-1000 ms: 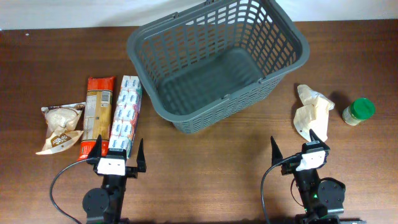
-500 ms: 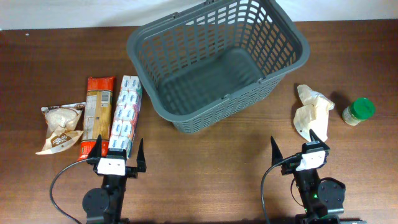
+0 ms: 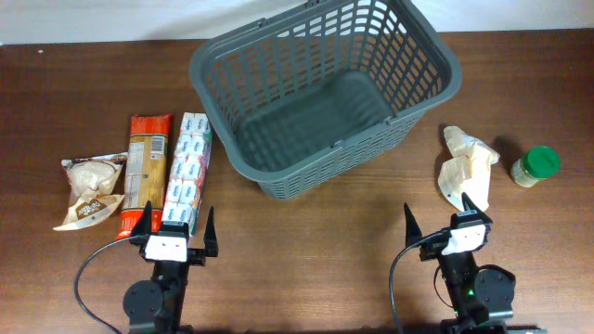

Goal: Pack container

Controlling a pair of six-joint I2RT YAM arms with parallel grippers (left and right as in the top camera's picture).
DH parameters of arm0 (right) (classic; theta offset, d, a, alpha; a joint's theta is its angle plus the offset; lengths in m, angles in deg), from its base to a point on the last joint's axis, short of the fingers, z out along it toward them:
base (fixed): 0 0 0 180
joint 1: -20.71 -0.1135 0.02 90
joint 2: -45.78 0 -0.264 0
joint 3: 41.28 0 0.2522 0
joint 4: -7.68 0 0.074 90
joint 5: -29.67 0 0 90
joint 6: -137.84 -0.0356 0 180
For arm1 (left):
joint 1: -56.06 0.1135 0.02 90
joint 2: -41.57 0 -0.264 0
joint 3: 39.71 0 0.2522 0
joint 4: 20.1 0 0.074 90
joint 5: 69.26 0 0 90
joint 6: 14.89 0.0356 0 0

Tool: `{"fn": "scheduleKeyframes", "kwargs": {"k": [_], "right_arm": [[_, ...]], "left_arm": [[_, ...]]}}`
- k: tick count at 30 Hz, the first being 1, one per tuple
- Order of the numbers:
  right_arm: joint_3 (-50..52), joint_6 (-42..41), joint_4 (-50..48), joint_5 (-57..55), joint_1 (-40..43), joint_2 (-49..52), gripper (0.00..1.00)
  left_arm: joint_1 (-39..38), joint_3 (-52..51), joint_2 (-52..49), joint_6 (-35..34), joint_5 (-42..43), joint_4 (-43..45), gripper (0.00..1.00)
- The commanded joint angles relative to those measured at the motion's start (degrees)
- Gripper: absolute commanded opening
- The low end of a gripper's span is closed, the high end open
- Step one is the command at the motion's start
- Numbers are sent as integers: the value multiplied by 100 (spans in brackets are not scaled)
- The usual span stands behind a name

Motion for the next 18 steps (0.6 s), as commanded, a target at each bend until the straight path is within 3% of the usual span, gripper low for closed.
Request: {"fn": "scheduleKeyframes", "kwargs": {"k": [1,13,15,16,18], "right_arm": [[26,-52,42,33,42,-66,99],[26,-127,37,96,42,-66,99],[24,-632,37,98,42,-66,99],[-33,-1486,81,98,42,-66,99],[-181,-2216,221,129,42,-66,99]], "left_arm": [[24,-15,48,-33,-22,-31,99],[24,-13,17,-192,2,-26,99],[24,72,17,-728,236,-13,99],[24,227,17,-1082,345,-118,99],[24,560,15,-1410,348,-498,99]]}}
